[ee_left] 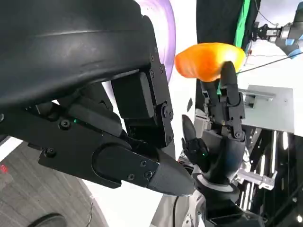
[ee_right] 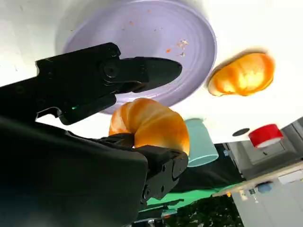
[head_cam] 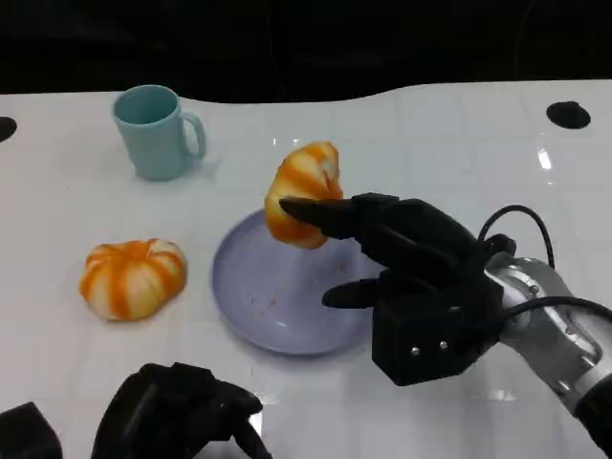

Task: Grasp the bread from the table and place it into the plate.

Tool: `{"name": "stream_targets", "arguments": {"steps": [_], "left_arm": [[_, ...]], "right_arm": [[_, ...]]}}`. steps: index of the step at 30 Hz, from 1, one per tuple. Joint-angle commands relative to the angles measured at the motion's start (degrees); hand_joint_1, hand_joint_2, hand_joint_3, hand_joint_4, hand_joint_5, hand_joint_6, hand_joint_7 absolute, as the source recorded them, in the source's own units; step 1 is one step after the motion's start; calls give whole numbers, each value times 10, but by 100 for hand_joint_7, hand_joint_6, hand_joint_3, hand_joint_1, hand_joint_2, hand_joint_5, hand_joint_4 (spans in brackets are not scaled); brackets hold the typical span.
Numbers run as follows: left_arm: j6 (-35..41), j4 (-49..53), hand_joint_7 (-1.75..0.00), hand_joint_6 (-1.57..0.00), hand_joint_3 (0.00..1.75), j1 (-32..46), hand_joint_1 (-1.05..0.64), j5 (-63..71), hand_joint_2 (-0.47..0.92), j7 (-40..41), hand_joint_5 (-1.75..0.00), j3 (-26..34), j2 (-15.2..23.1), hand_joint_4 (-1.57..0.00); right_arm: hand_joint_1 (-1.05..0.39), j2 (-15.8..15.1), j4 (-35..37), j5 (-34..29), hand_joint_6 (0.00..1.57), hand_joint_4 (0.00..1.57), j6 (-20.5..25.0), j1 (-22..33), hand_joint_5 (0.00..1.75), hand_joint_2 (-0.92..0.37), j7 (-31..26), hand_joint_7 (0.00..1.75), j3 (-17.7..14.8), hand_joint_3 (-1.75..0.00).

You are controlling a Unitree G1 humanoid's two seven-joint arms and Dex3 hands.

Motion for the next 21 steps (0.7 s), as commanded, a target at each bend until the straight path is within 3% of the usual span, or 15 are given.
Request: {"name": "stream_targets", "arguments": {"steps": [1,3,6,9,11,15,21], "left_arm": [[0,-2,-2,-157,0,0,-93,2,86,5,-83,1,9,-130],[0,-1,-2,-157,0,0,-93,1,86,4,-84,2,8,-130],[0,-1,-2,-157,0,1,-93,0,86,3,-83,2,9,-130],[-1,0,-1,-157,0,0,-93,-1,86,1,-83,2,9,-130],[-1,-1,-1,-157,0,1,-92,-1,86,1,-84,1,9,-130],[3,-1,-1,-157,0,0,-93,-2,86,1,-84,1,9,-129],[3,0,-1,-157,0,-1,-93,0,86,3,-84,1,10,-130]], "right_arm": [[-70,-17,-29,7,19,10,4,12,13,-92,8,2,-10,-35],[-69,-20,-35,2,25,12,5,14,16,-92,7,5,-8,-34],[-68,-25,-35,-13,59,14,2,13,21,-92,-4,12,-3,-34],[-68,-24,-33,-20,76,21,-2,16,27,-92,-18,11,-4,-32],[-67,-23,-34,-22,75,27,-2,17,30,-92,-25,7,-4,-31],[-67,-23,-39,-21,55,42,-12,20,38,-92,-41,0,-8,-32],[-65,-26,-31,-20,55,50,-35,22,41,-92,-63,2,-9,-31]]}}
